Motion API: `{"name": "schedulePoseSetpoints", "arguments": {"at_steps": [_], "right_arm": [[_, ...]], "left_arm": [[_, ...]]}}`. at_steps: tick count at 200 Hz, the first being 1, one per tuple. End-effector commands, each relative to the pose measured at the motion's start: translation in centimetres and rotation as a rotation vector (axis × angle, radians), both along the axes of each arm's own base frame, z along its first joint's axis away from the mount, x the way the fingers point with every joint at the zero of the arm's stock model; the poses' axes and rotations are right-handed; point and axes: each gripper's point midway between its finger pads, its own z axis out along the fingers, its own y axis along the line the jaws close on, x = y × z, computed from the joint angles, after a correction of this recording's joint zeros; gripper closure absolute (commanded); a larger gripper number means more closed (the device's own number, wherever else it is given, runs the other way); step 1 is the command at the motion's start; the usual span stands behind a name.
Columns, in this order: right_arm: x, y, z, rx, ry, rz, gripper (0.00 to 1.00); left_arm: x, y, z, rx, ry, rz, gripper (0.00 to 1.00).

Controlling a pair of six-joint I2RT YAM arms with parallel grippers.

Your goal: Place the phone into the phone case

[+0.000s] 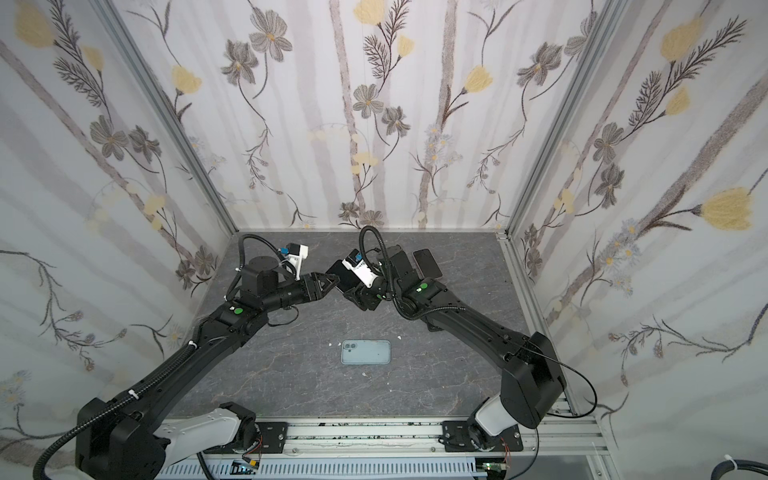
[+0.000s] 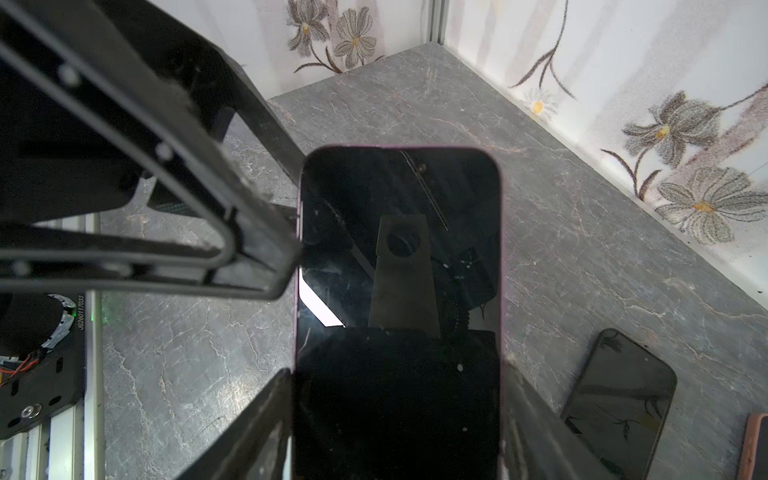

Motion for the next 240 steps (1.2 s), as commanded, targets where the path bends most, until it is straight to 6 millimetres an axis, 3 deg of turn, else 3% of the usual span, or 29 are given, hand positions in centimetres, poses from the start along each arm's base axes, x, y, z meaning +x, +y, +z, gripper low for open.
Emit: {"name": "schedulePoseSetpoints", "arguments": {"at_steps": [1,43,82,121,152,174,197,223,240], "right_arm": [[-0.2,1.2,1.7,0.058,-0.062,0.057,0.40],[-0.6,1.7,2.4,0.085,-0.075,0.087,0.40],[-1.4,2.4,2.6,0.115,-0.074,0.137,0.40],[-1.7,2.6,3.0,0.129,-0.076,0.151,0.40],[-1.6,2.6,3.7,0.144,-0.087,0.135,0.39],[-1.3,2.5,4.6,0.171,-0.090,0.107,0.34],[-1.3,2.6,6.0,0.221,-0.077,0.093,0.21],[-1.7,2.9,8.5,0.302,-0.070,0.096,0.05],[-1.5,2.5,10.7,0.359,-0.087,0.059,0.00]], "left_arm": [[-0.2,-0.5,0.8,-0.042,-0.015,-0.025,0.60],[-0.3,-0.5,0.4,-0.050,0.007,-0.022,0.73],[-0.7,-0.6,1.7,-0.111,-0.015,-0.032,0.80],[-0.7,-0.5,2.1,-0.122,-0.017,-0.024,1.00],[-0.6,-0.1,2.7,-0.130,-0.036,0.005,1.00],[-0.6,0.5,3.8,-0.147,-0.080,0.039,1.00],[-0.5,1.3,5.8,-0.178,-0.137,0.088,1.00],[-0.5,2.3,8.0,-0.218,-0.199,0.144,1.00],[-0.6,2.8,9.2,-0.241,-0.230,0.171,1.00]]}}
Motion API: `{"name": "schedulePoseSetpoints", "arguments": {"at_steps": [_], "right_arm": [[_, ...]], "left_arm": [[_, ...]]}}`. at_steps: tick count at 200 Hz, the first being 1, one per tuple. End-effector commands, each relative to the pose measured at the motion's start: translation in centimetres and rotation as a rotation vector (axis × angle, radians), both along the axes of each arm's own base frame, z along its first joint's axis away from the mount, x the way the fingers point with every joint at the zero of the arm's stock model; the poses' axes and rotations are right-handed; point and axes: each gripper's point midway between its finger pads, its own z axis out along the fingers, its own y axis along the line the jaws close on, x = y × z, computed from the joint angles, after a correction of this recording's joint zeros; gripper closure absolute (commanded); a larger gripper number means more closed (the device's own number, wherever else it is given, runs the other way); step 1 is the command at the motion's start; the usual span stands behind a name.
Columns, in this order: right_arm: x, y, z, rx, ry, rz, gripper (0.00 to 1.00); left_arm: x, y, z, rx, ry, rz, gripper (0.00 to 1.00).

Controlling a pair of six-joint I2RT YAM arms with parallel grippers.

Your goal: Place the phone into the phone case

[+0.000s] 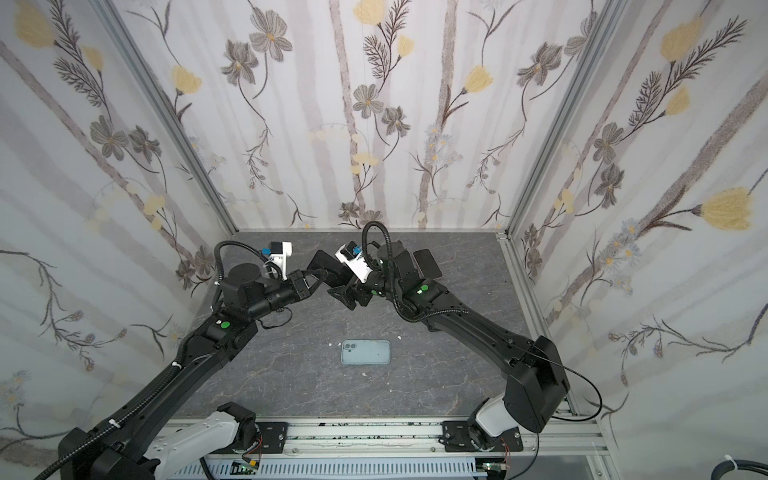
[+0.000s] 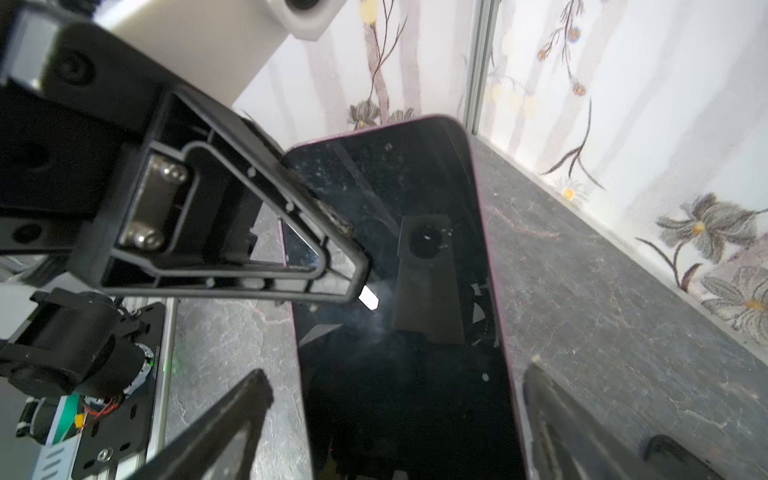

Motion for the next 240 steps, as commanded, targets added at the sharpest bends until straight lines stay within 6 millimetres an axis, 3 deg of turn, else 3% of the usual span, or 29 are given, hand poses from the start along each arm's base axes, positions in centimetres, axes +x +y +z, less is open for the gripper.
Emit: {"name": "schedulePoseSetpoints", "arguments": {"at_steps": [1,43,67,102,140,179,229,240], "right_arm": [[0.0,0.0,4.6,0.140,-0.030,-0.026,0.00],[0.8,-2.1,10.3,0.346,0.017,-0.166,0.00],[0.8,-3.3,12.6,0.498,0.087,-0.207,0.00],[0.3,-3.7,14.2,0.641,0.203,-0.190,0.00],[-1.3,-2.5,14.5,0.752,0.334,-0.050,0.07],[-2.7,-0.8,14.5,0.801,0.403,0.089,0.22],[-6.5,2.6,15.0,0.761,0.496,0.386,0.56],[-7.3,2.8,15.2,0.770,0.497,0.431,0.60]], "left_arm": [[0.4,0.9,4.0,-0.083,-0.120,0.064,1.00],[-0.4,1.9,6.4,-0.155,-0.188,0.101,1.00],[-1.1,2.9,7.9,-0.222,-0.258,0.134,1.00],[-2.7,4.6,10.5,-0.312,-0.372,0.177,1.00],[-5.3,6.5,13.1,-0.421,-0.504,0.203,1.00],[-7.4,7.7,14.0,-0.487,-0.566,0.204,1.00],[-7.6,7.4,13.6,-0.495,-0.538,0.176,1.00],[-7.5,7.2,13.2,-0.498,-0.521,0.169,1.00]]}}
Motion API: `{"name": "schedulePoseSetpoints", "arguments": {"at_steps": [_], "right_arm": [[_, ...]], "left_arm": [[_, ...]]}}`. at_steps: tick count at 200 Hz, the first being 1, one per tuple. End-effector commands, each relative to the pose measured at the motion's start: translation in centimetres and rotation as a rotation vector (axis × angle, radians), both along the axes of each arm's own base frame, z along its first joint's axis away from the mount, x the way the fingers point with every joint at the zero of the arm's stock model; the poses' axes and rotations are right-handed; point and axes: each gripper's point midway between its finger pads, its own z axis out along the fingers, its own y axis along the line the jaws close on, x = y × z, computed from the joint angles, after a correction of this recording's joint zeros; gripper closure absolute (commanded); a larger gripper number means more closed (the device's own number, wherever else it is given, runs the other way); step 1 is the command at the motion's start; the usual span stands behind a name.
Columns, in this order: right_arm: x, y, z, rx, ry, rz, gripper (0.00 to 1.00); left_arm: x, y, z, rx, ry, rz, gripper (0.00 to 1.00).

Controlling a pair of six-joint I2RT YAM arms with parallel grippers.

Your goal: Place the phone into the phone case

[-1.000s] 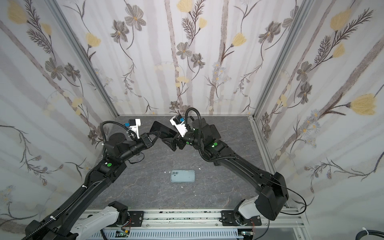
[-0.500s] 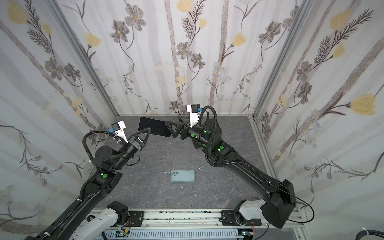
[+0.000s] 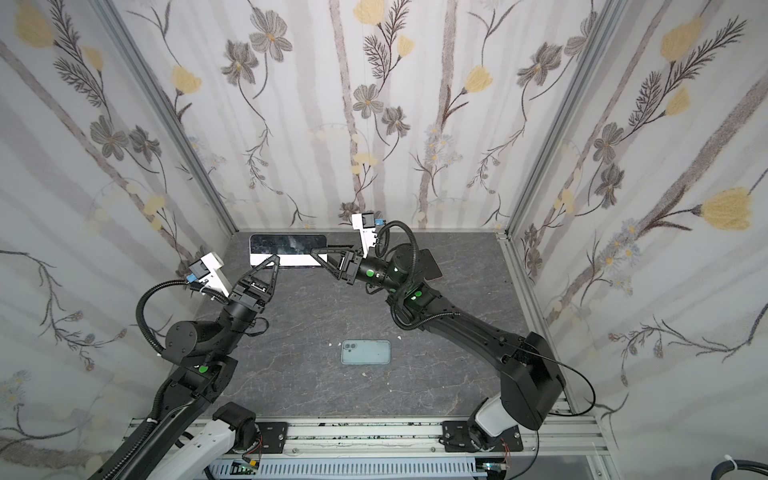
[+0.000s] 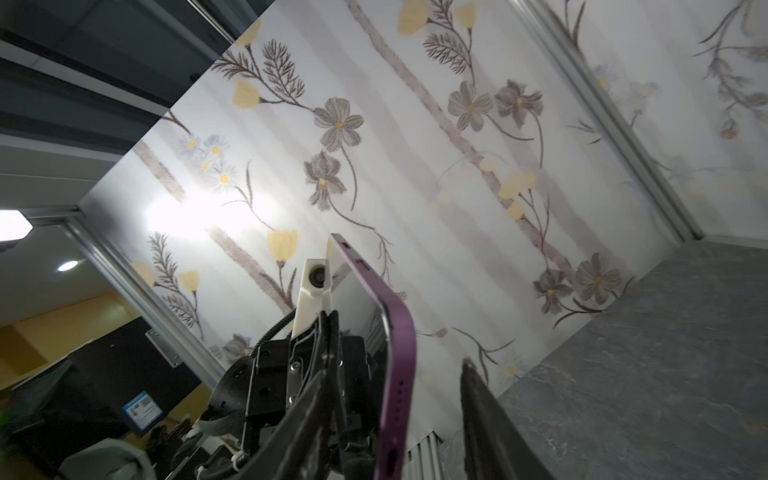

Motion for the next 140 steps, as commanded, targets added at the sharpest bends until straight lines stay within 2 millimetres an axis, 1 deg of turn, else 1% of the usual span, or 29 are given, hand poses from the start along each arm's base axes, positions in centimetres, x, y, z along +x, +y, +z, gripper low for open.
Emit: {"name": "schedulePoseSetpoints", "arguments": {"at_steps": [1,7,15,17,18,21,28,37,44,45,47,62,70,91,111,128,130,140], "right_arm": [[-3.2,0.0,2.2,0.081,-0.057,0.163,0.60],[-3.4,-0.1,2.3,0.090,-0.068,0.173,0.61],[-3.6,0.0,2.3,0.096,-0.079,0.183,0.68],[-3.6,0.0,2.4,0.097,-0.082,0.185,0.71],[-4.2,0.3,2.4,0.097,-0.082,0.202,0.73],[-4.8,0.7,2.4,0.098,-0.084,0.218,0.78],[-4.8,0.9,2.4,0.095,-0.085,0.224,0.90],[-4.7,0.9,2.7,0.093,-0.086,0.223,1.00],[-4.4,1.0,3.0,0.088,-0.086,0.215,1.00],[-4.1,1.4,2.3,0.076,-0.073,0.214,1.00],[-3.7,1.8,1.8,0.063,-0.060,0.212,1.00],[-2.7,2.6,1.1,0.021,-0.025,0.193,1.00],[-2.6,2.9,0.9,0.006,-0.014,0.190,1.00],[-2.2,2.8,0.5,-0.008,0.007,0.167,1.00],[-1.9,2.6,0.1,-0.025,0.014,0.129,1.00],[-1.5,2.9,-0.8,-0.059,0.036,0.114,1.00],[-2.0,2.3,0.1,-0.045,0.021,0.113,1.00],[-2.2,2.0,0.4,-0.047,0.017,0.109,1.00]], "left_arm": [[-0.9,0.3,1.1,-0.049,-0.041,-0.026,1.00],[-0.8,0.2,0.8,-0.049,-0.029,-0.031,1.00],[-0.5,0.1,0.2,-0.048,-0.003,-0.035,1.00],[-0.5,0.0,0.0,-0.048,0.002,-0.036,1.00],[-0.4,0.0,0.0,-0.048,0.006,-0.036,1.00],[-0.4,0.0,-0.2,-0.047,0.014,-0.037,1.00],[-0.3,0.1,-0.6,-0.048,0.027,-0.033,1.00],[-0.3,0.3,-1.1,-0.045,0.040,-0.025,1.00],[-0.3,0.4,-1.5,-0.042,0.050,-0.016,1.00],[-0.3,0.4,-1.6,-0.041,0.053,-0.014,1.00],[-0.2,0.5,-1.7,-0.040,0.056,-0.011,1.00],[-0.2,0.8,-2.1,-0.028,0.066,0.016,1.00],[-0.2,1.0,-2.2,-0.024,0.073,0.031,1.00],[-0.6,1.7,-2.0,-0.005,0.064,0.070,1.00],[-0.5,2.2,-2.0,0.007,0.076,0.111,1.00],[-0.4,2.4,-2.1,0.011,0.081,0.125,0.99],[-0.4,2.4,-2.1,0.010,0.081,0.125,0.99],[-0.4,2.4,-2.1,0.006,0.079,0.121,0.95]]}}
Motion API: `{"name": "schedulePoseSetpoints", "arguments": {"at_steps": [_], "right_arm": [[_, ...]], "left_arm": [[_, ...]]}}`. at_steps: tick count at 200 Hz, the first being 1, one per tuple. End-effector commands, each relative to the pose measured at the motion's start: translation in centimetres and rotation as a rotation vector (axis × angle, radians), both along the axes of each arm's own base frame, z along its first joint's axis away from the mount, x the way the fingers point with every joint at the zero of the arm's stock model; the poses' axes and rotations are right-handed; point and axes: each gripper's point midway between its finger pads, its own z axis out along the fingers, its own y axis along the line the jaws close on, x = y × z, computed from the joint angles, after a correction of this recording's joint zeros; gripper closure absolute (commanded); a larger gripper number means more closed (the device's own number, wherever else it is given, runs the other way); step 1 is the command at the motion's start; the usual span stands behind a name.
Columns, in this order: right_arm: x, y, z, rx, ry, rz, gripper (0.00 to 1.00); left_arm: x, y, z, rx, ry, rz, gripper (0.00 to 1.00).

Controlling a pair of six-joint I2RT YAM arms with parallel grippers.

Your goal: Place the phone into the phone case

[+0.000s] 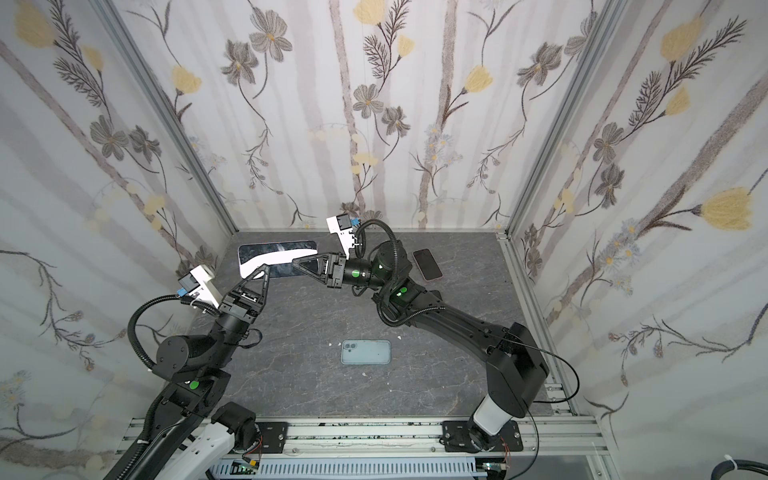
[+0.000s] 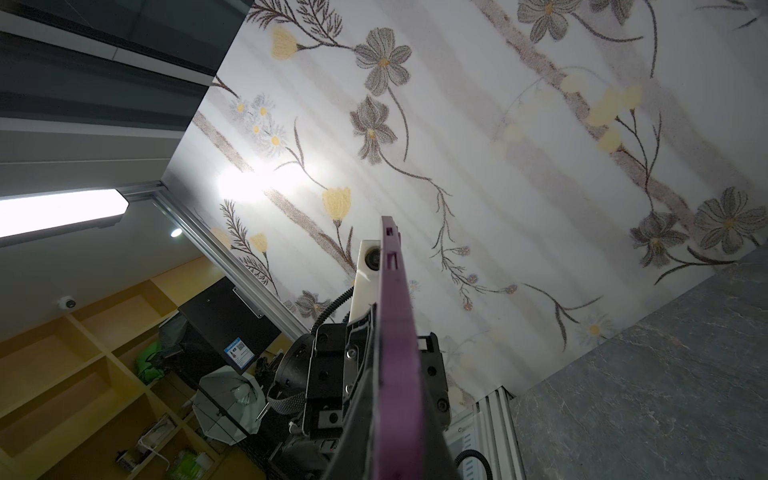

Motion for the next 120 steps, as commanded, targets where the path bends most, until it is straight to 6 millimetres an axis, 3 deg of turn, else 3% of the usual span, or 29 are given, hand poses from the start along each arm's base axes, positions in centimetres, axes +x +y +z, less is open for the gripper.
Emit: {"name": "schedulePoseSetpoints", "arguments": {"at_steps": [1,27,45,66,84,97,115,120], "right_arm": [[0.2,-0.8,0.6,-0.006,-0.058,-0.070,1.00],[0.0,-1.3,0.2,-0.034,-0.060,-0.102,1.00],[0.1,-1.8,-0.1,-0.060,-0.064,-0.133,1.00],[0.9,-2.6,-0.7,-0.106,-0.049,-0.200,1.00],[1.7,-3.8,-2.1,-0.161,-0.008,-0.277,1.00],[2.6,-5.0,-4.1,-0.230,0.041,-0.360,1.00],[3.6,-7.2,-8.1,-0.361,0.125,-0.489,1.00],[4.8,-8.8,-9.5,-0.398,0.155,-0.551,1.00]], "left_arm": [[0.9,0.6,-0.8,0.052,0.017,0.075,0.94],[1.1,0.2,-0.6,0.045,0.009,0.058,0.78],[1.2,0.1,-0.7,0.050,0.012,0.058,0.54],[1.5,0.6,-1.5,0.059,0.045,0.091,0.33],[2.0,1.6,-3.0,0.072,0.104,0.154,0.27],[2.2,2.4,-4.7,0.084,0.157,0.201,0.25],[2.7,3.4,-7.7,0.114,0.242,0.264,0.25],[2.8,3.7,-8.5,0.122,0.268,0.282,0.25]]}}
